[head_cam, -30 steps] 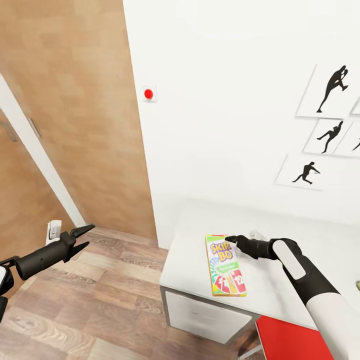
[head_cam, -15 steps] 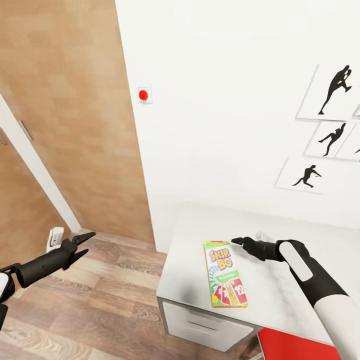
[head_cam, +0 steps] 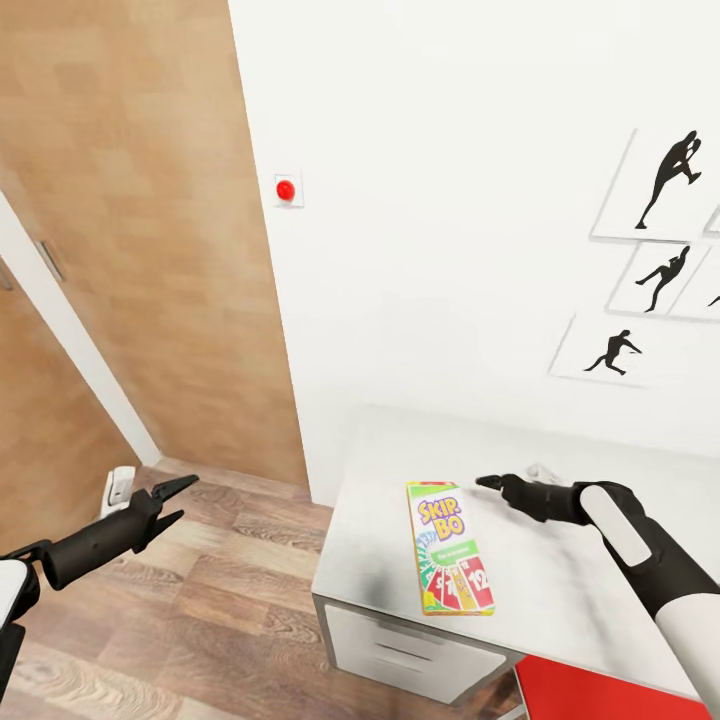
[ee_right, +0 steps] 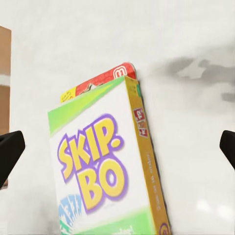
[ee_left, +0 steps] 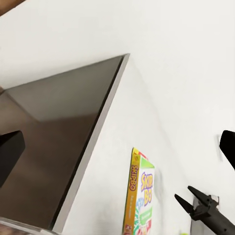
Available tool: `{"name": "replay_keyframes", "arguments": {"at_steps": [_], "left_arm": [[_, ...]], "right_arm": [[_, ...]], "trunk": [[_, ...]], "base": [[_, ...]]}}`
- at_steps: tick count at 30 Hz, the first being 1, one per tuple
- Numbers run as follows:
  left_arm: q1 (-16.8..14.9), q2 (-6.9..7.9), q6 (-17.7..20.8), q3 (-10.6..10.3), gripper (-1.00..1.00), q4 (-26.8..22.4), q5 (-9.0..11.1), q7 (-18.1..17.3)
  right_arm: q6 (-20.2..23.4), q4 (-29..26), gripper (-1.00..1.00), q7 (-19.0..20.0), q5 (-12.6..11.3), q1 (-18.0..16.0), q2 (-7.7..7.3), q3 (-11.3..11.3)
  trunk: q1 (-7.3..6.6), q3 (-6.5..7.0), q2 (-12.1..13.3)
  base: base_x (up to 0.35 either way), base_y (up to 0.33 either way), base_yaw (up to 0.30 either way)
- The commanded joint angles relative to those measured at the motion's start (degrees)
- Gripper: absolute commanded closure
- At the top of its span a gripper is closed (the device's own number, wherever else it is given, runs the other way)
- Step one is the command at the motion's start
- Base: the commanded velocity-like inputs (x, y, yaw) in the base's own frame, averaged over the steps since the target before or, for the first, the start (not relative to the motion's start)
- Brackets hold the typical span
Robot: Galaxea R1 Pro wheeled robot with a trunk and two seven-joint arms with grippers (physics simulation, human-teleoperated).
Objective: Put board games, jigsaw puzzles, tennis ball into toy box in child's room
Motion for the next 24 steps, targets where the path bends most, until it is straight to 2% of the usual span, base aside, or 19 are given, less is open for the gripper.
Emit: {"name": "replay_keyframes", "arguments": {"at_steps": [1,9,16,18,19,24], "left_arm": [[0.03,-0.03,0.21,0.07,-1.00,0.02,-0.23,-0.20],[0.44,-0.06,-0.34,0.11,-1.00,1.10,-0.31,-0.18],[0.58,0.01,-0.69,0.24,-1.00,3.29,-0.42,-0.20],[0.59,0.04,-0.73,0.31,-1.00,4.01,-0.58,-0.20],[0.61,0.20,-0.80,0.48,-1.00,6.17,-1.36,-0.45],[0.63,0.30,-0.84,0.56,-1.00,7.51,-2.01,-0.59]], "right_arm": [[0.61,-0.01,-1.00,0.92,0.47,-0.04,-0.25,0.13],[3.22,-0.03,-1.00,2.34,0.62,0.00,-0.79,-0.01],[3.97,-0.04,-1.00,2.65,0.72,0.01,-0.67,0.36],[4.04,-0.04,-1.00,2.67,0.75,0.01,-0.64,0.45],[4.21,-0.04,-1.00,2.72,0.79,0.01,-0.53,0.63],[4.29,0.01,-1.00,2.75,0.79,0.01,-0.44,0.75]], "trunk": [[0.03,-0.11,-0.12],[0.03,-0.11,-0.12],[0.03,-0.11,-0.12],[0.03,-0.10,-0.12],[0.03,-0.08,-0.12],[0.03,0.01,-0.12]], "base": [[0.001,0.000,-0.002],[0.000,0.000,-0.005],[0.000,0.000,-0.030],[0.000,0.000,-0.033],[0.000,0.000,-0.084],[0.000,0.000,-0.084]]}}
